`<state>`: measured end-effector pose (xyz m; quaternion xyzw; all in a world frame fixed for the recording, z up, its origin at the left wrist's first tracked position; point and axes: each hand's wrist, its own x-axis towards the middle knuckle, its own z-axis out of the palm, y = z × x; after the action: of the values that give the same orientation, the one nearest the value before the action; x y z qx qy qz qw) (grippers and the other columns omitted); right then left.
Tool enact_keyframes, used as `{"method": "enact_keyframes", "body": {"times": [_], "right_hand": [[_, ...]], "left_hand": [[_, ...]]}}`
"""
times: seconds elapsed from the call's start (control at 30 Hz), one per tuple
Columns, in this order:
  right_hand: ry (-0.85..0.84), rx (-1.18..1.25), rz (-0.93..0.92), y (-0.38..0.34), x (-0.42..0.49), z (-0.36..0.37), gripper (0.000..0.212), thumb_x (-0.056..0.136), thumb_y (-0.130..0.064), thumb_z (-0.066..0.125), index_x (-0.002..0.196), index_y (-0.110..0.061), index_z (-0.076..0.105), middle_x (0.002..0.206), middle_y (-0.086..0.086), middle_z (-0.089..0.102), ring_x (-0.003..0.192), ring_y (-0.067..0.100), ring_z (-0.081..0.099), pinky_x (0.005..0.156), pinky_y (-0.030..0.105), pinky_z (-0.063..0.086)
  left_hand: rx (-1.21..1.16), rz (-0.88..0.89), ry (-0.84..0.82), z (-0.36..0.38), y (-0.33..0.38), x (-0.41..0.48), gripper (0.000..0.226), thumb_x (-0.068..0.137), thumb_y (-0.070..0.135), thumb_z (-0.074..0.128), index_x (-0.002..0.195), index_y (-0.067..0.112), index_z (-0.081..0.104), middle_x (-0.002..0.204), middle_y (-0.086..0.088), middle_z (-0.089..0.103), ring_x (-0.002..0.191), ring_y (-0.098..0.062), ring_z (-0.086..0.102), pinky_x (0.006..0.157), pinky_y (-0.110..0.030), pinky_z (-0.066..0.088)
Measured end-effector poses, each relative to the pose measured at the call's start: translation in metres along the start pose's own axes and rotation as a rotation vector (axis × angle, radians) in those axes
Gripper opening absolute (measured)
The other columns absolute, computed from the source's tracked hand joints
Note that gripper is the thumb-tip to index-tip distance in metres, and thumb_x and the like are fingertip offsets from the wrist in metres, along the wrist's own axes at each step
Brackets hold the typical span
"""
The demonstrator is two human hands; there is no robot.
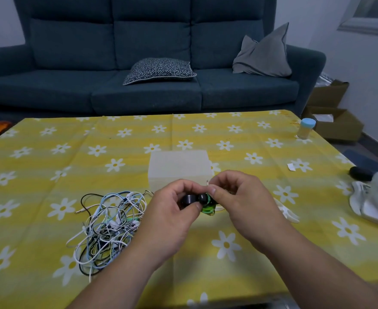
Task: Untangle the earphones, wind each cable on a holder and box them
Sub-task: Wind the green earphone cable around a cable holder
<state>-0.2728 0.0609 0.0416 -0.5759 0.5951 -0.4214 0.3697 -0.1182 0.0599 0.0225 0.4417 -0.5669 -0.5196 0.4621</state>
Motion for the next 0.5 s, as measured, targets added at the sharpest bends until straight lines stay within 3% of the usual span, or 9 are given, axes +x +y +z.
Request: {"method": "enact_keyframes", "body": {"times": [0.1,0.23,0.37,0.5], "right_hand": [[0.001,0.024,0.082,0.0024,-0.0004,0.0031,0.004,0.090,-0.027,0.070,0.089,-0.026,0.066,0.093,-0.002,0.071,0.087,0.020,0.069,0.082,0.047,0.057],[-0.092,0.219,0.248,-0.0027,-0.0040,0.0050,0.014,0.096,-0.025,0.063,0.107,-0.016,0.061,0.101,0.016,0.070,0.070,0.024,0.074,0.069,0.039,0.062],[-0.027,0.281,0.196,-0.0071,-0.0048,0.0061,0.014,0.094,-0.015,0.067,0.106,-0.020,0.063,0.096,0.016,0.070,0.065,0.019,0.071,0.074,0.041,0.062],[0.013,0.176,0.131,-0.0037,-0.0039,0.0088,0.024,0.089,-0.015,0.072,0.103,-0.032,0.064,0.100,0.007,0.069,0.082,0.023,0.073,0.083,0.046,0.059]], "left_hand": [[-0.002,0.009,0.010,0.0003,-0.0021,-0.0001,0.027,0.087,-0.012,0.059,0.097,0.010,0.069,0.095,-0.008,0.074,0.086,-0.014,0.067,0.078,-0.020,0.050],[0.029,0.048,0.017,0.0009,-0.0008,-0.0014,0.027,0.089,-0.012,0.057,0.098,0.010,0.068,0.098,-0.001,0.075,0.096,-0.017,0.069,0.086,-0.025,0.053],[0.055,0.085,0.035,0.0029,-0.0009,-0.0024,0.028,0.087,-0.014,0.058,0.097,0.011,0.065,0.100,0.001,0.073,0.091,-0.026,0.068,0.082,-0.038,0.053],[0.033,0.083,0.044,0.0040,-0.0012,-0.0035,0.017,0.078,0.002,0.069,0.091,0.012,0.066,0.096,-0.004,0.073,0.086,-0.033,0.069,0.078,-0.040,0.055]]}}
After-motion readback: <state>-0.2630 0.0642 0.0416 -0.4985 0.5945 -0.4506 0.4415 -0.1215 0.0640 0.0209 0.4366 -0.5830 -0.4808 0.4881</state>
